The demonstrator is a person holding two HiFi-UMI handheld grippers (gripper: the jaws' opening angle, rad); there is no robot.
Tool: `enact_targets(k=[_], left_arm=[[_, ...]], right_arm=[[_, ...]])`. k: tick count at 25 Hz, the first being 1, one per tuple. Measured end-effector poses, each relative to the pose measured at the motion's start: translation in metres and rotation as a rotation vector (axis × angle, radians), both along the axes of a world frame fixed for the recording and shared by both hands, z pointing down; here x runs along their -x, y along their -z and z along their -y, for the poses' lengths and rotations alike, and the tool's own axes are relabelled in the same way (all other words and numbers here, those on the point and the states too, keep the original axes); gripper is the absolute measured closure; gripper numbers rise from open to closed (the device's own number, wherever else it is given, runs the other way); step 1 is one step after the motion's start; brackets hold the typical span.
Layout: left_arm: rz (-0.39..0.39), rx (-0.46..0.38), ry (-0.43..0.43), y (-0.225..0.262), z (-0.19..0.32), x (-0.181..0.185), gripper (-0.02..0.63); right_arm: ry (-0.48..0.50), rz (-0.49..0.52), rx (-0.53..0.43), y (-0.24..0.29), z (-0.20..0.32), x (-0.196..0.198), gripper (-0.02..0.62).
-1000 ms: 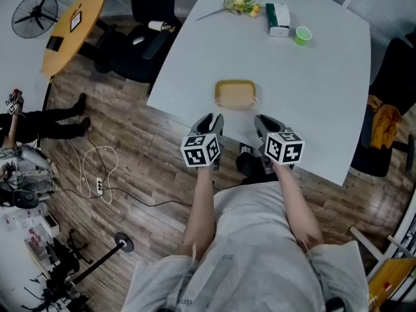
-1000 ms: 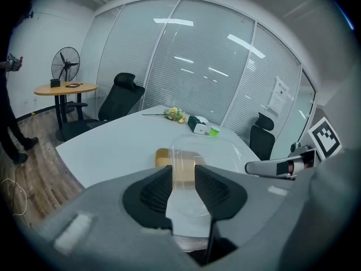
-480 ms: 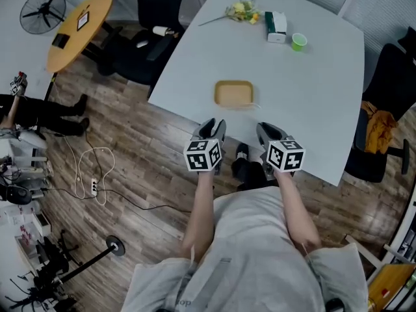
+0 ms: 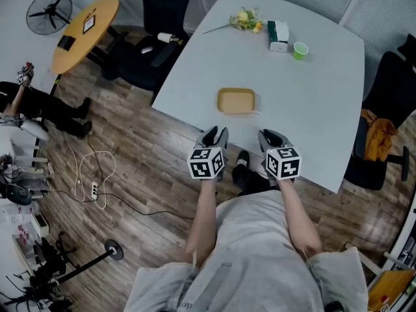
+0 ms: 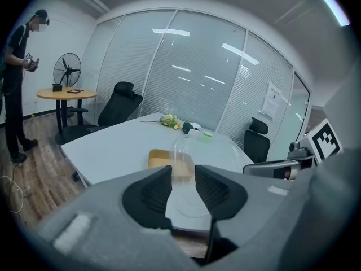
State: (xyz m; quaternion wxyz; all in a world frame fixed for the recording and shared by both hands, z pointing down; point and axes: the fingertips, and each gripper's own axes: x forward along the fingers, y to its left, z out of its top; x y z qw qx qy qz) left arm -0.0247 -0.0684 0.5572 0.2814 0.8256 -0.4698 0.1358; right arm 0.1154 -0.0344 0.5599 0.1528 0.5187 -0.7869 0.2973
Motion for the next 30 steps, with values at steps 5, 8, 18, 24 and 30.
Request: enact_targets(k=[5,8,18,24,30], left_arm=[[-0.029,-0.004,0.021,-0.006,-0.002,-0.004,0.469],[-0.027,0.005,0.016,-0.011,0.001,-0.008,0.469],[-0.008,0.005,0.001,-0.007,0.013,-0.011,0.471],[-0.008,-0.001,0.014,-0.004,0.016,0.002,0.471],[-0.001,-0.005,0.014,-0.002,0.020,0.006,0.471]], right_arm=[[0.013,-0.012,0.001,-0.004,0.000,-0.005,0.535],[0.019,-0.014,0.003,-0.009,0.001,-0.009,0.535],[0.015,-0.011,0.013,-0.014,0.006,-0.010,0.535],[0.024,-0.006,0.008,-0.011,0.012,0.003,0.535],[0.027,-0.004,0.014,-0.013,0.014,0.008,0.537]])
